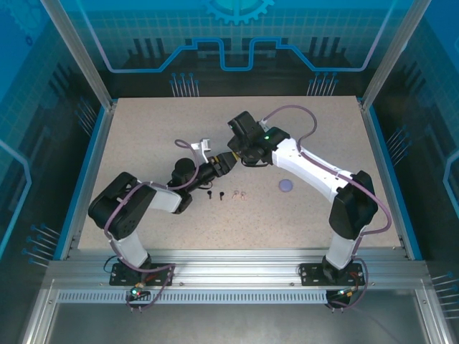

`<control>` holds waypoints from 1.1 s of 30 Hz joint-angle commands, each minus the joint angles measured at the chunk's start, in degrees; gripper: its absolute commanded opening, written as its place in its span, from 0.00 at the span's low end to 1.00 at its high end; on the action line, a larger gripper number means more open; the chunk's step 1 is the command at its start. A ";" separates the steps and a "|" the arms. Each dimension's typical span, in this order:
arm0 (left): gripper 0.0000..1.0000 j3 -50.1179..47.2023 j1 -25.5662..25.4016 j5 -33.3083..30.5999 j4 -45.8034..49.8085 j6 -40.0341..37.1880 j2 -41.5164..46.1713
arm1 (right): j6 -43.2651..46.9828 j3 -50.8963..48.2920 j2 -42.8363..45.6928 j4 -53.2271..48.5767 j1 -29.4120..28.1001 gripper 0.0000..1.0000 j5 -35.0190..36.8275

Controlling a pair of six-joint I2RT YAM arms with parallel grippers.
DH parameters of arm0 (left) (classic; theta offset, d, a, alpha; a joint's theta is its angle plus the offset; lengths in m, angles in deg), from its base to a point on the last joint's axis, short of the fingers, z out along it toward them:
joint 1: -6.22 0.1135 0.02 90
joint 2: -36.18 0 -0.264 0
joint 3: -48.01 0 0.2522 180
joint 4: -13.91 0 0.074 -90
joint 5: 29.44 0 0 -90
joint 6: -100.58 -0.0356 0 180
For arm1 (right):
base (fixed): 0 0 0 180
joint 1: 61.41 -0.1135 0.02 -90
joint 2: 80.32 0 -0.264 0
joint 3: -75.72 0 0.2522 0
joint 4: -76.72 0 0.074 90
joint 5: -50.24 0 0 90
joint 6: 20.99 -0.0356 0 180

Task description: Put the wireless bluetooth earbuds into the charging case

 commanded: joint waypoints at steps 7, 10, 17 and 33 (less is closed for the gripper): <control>0.64 1.71 -0.73 -1.51 -7.78 1.47 -2.96 | -1.56 -0.34 2.66 0.83 -0.99 0.40 1.21; 0.61 2.01 -0.87 -2.08 -7.78 1.30 -2.89 | -1.72 -0.68 2.74 1.10 -1.06 0.39 1.21; 0.55 3.19 -1.35 -3.19 -7.78 1.16 -3.07 | -2.10 -1.64 3.28 1.67 -1.41 0.39 1.33; 0.29 4.65 -2.42 -5.04 -7.78 1.00 -3.09 | -2.35 -2.95 4.50 2.52 -1.67 0.39 1.69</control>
